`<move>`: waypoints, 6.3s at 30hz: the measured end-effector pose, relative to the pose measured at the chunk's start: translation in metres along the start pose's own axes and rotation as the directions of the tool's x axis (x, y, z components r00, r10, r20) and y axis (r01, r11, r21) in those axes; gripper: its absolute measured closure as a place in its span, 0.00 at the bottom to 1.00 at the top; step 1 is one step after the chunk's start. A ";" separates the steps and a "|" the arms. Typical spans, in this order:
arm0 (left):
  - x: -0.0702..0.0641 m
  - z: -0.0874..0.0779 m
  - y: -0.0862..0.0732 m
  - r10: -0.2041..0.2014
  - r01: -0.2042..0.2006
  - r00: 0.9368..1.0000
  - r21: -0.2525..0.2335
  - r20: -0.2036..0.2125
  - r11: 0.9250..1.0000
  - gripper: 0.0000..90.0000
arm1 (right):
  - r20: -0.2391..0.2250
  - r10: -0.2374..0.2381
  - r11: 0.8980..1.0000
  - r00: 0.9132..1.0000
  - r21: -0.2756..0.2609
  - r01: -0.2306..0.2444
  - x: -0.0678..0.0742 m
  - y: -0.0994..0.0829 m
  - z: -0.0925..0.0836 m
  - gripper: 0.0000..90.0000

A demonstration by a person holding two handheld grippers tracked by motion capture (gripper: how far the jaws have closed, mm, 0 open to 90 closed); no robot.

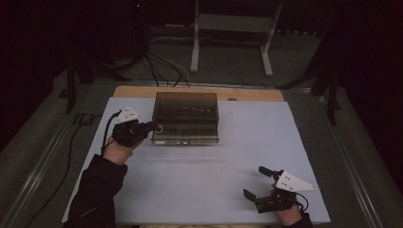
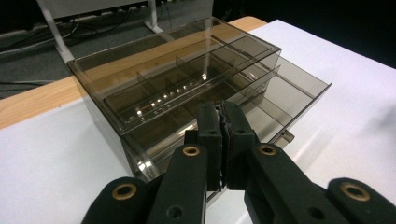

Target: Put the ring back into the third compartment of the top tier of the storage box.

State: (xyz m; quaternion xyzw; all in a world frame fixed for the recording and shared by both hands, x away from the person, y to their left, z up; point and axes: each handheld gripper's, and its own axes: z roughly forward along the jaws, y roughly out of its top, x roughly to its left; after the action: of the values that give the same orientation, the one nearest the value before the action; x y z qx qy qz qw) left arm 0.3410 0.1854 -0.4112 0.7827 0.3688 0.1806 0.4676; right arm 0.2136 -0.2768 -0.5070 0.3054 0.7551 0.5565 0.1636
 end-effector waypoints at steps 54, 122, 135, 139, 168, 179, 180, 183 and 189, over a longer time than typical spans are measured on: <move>-0.055 0.069 0.041 0.127 -0.127 0.976 -0.009 0.175 0.992 0.99 | -0.002 -0.001 1.000 1.000 -0.002 0.001 0.000 0.000 -0.001 0.00; -0.082 0.096 0.061 0.150 -0.157 0.968 0.019 0.202 0.987 0.37 | 0.003 -0.002 1.000 1.000 0.001 0.002 0.001 -0.001 -0.002 0.00; -0.066 0.084 0.058 0.119 -0.125 0.952 0.005 0.281 0.992 0.14 | 0.007 0.000 1.000 1.000 0.003 0.000 0.001 -0.001 -0.002 0.00; -0.065 0.079 0.058 0.136 -0.141 0.946 -0.003 0.295 0.990 0.06 | 0.006 -0.002 1.000 1.000 0.002 0.002 0.002 -0.001 -0.002 0.00; -0.037 0.040 0.040 0.145 -0.144 0.942 -0.025 0.304 0.989 0.01 | 0.008 0.000 1.000 1.000 0.004 0.000 0.001 -0.001 -0.001 0.00; -0.027 0.023 0.021 0.120 -0.124 0.956 -0.001 0.269 0.992 0.01 | 0.013 -0.002 1.000 1.000 0.011 0.002 0.001 -0.001 0.000 0.00; -0.026 0.021 0.019 0.119 -0.123 0.956 0.000 0.267 0.992 0.01 | 0.014 0.000 1.000 1.000 0.013 0.000 0.001 -0.001 0.000 0.00; -0.024 0.016 0.013 0.112 -0.114 0.961 -0.010 0.252 0.993 0.01 | 0.011 -0.003 1.000 1.000 0.008 0.002 0.002 -0.001 0.000 0.00; -0.021 0.008 0.001 0.113 -0.114 0.965 -0.008 0.237 0.993 0.01 | 0.014 -0.005 1.000 1.000 0.014 0.005 0.002 -0.001 0.000 0.00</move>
State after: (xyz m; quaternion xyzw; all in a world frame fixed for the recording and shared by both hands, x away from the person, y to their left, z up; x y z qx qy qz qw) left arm 0.3326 0.1647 -0.4132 0.8198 0.2656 0.1113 0.4950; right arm 0.2120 -0.2755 -0.5079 0.3086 0.7585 0.5487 0.1683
